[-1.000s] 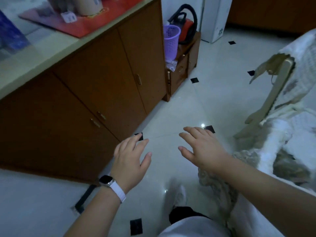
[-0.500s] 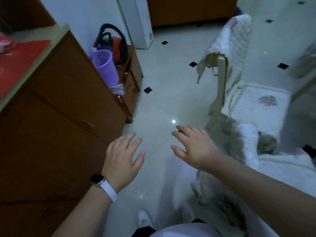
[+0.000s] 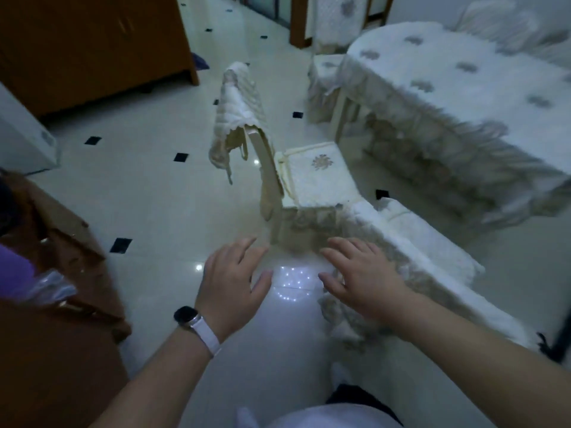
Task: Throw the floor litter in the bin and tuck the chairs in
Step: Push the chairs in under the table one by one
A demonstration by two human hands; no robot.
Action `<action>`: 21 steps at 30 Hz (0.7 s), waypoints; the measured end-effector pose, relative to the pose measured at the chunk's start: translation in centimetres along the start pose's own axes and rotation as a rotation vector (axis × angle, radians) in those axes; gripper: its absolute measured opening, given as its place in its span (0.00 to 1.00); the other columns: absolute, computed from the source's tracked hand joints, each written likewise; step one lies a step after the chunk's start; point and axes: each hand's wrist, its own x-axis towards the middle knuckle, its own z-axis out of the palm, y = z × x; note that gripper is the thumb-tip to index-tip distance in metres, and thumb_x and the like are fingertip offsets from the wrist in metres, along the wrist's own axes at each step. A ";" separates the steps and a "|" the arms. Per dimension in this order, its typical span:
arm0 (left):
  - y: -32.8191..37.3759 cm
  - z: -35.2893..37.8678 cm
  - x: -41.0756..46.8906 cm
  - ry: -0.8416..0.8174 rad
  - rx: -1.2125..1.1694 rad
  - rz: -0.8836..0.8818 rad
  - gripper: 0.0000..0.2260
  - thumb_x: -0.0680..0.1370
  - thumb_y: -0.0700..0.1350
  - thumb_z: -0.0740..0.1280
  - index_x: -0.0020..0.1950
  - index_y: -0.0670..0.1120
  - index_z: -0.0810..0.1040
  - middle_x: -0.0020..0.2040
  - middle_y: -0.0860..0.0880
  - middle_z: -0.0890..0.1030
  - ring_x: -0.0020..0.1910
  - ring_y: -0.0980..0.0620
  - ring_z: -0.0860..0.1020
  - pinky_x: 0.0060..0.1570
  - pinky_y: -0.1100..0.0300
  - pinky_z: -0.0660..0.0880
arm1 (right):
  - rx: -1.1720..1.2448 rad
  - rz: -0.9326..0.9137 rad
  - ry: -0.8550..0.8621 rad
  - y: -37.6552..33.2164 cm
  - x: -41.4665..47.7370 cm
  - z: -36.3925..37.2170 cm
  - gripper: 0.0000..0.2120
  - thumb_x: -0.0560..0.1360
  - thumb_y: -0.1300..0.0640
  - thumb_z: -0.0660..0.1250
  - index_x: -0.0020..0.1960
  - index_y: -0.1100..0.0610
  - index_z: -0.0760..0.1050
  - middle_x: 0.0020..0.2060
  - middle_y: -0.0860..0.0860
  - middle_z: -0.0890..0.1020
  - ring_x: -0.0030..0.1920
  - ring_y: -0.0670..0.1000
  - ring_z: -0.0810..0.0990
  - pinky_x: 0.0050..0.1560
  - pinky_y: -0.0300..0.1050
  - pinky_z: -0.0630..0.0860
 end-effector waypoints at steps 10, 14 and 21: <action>4.2 5.3 2.6 -0.313 -0.266 0.372 0.19 0.75 0.55 0.61 0.60 0.47 0.81 0.63 0.46 0.79 0.60 0.44 0.76 0.57 0.47 0.74 | -0.062 0.620 0.016 -1.9 -12.0 -1.5 0.23 0.74 0.40 0.58 0.56 0.54 0.79 0.58 0.54 0.80 0.56 0.58 0.79 0.52 0.53 0.75; 6.9 7.0 3.8 -0.370 -0.278 0.472 0.21 0.75 0.56 0.61 0.60 0.46 0.81 0.62 0.45 0.79 0.61 0.44 0.76 0.57 0.46 0.75 | -0.046 0.768 0.070 -1.8 -15.4 -1.2 0.23 0.74 0.40 0.58 0.58 0.54 0.79 0.57 0.53 0.80 0.56 0.57 0.79 0.52 0.53 0.75; 11.1 8.1 5.0 -0.426 -0.230 0.524 0.22 0.75 0.57 0.60 0.62 0.47 0.80 0.63 0.46 0.79 0.62 0.45 0.76 0.59 0.46 0.72 | 0.031 0.863 0.048 1.6 -16.9 -0.1 0.26 0.74 0.39 0.55 0.62 0.54 0.77 0.59 0.53 0.79 0.58 0.57 0.78 0.55 0.54 0.74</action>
